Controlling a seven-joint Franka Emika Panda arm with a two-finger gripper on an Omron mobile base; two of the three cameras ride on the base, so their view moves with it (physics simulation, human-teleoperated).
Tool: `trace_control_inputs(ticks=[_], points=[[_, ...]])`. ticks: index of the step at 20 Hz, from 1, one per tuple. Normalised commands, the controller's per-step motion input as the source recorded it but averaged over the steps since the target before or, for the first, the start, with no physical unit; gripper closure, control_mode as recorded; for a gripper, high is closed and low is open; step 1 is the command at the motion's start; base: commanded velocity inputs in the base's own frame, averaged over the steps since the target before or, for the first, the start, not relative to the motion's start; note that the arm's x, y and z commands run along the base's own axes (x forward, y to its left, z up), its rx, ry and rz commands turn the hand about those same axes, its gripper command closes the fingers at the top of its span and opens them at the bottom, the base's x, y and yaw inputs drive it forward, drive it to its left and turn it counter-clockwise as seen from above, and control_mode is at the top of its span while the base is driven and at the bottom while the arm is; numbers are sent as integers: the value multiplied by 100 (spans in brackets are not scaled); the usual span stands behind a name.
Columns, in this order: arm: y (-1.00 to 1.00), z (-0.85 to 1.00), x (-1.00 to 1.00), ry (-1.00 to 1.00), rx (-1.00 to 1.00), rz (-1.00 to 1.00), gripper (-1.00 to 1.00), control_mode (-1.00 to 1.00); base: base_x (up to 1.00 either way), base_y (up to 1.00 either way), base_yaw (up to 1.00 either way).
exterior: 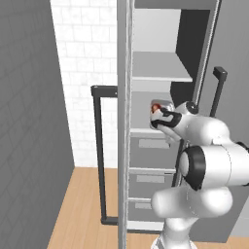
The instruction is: Take the meat container that has the chicken drumstick and place it on the second highest rack of the freezer. Then take the vegetable container that has the tomato and lemon and place it on the highest rack of the freezer.
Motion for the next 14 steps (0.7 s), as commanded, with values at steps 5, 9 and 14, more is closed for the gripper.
trace_control_inputs(ticks=[5,9,14], points=[[-17,-13,30,0,0,0,100,-100,0,0,0],[-18,-22,29,0,0,0,100,-100,0,0,0],[0,-22,44,0,0,0,100,-100,0,0,0]])
